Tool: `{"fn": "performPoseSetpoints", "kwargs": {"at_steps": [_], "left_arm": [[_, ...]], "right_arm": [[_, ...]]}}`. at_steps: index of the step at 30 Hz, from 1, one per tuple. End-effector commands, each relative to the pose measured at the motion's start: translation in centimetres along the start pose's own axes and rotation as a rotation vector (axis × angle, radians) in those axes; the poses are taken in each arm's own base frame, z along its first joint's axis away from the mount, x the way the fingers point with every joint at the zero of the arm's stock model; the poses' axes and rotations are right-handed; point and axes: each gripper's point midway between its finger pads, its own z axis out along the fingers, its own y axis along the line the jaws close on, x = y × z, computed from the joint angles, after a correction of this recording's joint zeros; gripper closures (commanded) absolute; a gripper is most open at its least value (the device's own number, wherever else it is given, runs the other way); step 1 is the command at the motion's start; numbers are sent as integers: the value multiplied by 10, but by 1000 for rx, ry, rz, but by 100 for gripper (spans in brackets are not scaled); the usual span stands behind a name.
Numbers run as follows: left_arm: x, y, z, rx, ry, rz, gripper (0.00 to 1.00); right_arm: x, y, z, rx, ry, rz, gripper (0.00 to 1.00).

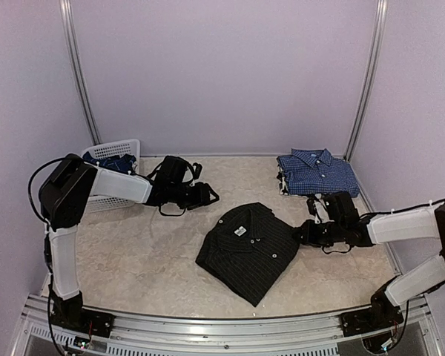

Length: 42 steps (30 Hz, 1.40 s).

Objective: Fold and stack the long sleeve shirts
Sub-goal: Rotate the square-folded shirt at the center of the board.

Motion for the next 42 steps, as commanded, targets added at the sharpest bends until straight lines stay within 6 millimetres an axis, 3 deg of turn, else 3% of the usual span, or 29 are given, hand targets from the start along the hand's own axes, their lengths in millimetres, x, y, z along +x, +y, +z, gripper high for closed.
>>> {"fn": "performPoseSetpoints", "kwargs": {"at_steps": [1, 4, 6, 9, 11, 16, 22, 28, 32, 36, 42], "left_arm": [[-17, 17, -16, -106, -49, 21, 41], [0, 10, -28, -89, -42, 21, 37], [20, 0, -39, -77, -29, 32, 35], [56, -15, -62, -80, -17, 63, 29], [77, -25, -76, -86, -11, 77, 23], [118, -50, -110, -49, -2, 65, 17], [162, -70, -122, 33, 82, 14, 5], [191, -73, -109, 116, 171, -43, 4], [197, -74, -93, 134, 200, -57, 6], [203, -75, -73, 154, 236, -75, 15], [204, -46, -62, 91, 248, -134, 31]], "right_arm": [[18, 5, -21, 31, -104, 106, 74], [36, 10, -36, 37, -91, 98, 52], [34, 8, -49, 64, -99, 68, 31], [12, 16, -68, 91, -153, -14, 15], [-5, 29, -75, 74, -173, -76, 9], [-22, 33, -47, 83, -59, -235, 4], [-38, 32, -1, 29, 99, -365, 3], [-45, 27, 32, -28, 224, -395, 4], [-43, 13, 39, -60, 280, -345, 6], [-34, 3, 40, -142, 342, -279, 7], [-16, -8, 50, -199, 402, -212, 9]]}}
